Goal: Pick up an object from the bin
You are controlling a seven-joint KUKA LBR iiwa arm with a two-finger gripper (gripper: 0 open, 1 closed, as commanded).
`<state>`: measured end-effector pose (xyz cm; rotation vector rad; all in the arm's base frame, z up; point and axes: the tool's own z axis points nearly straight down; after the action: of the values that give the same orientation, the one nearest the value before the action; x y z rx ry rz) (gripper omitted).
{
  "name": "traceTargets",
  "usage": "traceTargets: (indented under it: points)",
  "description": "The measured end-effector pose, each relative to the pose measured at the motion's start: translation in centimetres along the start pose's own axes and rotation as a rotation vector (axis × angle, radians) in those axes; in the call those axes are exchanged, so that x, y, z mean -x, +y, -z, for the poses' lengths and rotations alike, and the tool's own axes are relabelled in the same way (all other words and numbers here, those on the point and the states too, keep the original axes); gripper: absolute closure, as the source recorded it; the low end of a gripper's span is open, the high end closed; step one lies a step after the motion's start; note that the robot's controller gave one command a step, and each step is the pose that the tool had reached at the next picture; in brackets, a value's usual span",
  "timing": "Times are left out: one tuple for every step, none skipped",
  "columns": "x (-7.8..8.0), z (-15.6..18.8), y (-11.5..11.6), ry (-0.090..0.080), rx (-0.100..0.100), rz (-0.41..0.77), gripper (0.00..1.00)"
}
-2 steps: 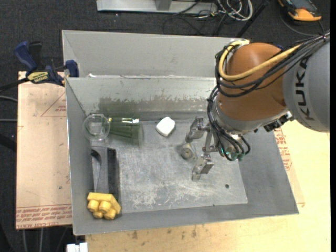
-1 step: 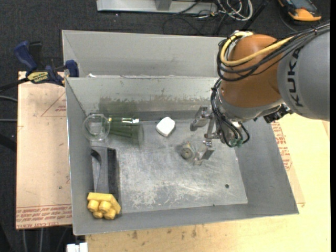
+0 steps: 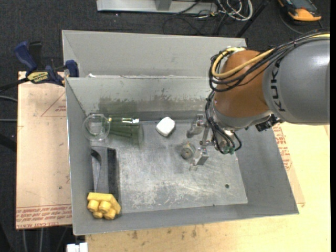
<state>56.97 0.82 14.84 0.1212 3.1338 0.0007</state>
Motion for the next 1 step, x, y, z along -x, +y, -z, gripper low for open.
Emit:
traceTargets:
  points:
    - [0.87,-5.96,-3.92,-0.012,0.003,0.088,0.00]
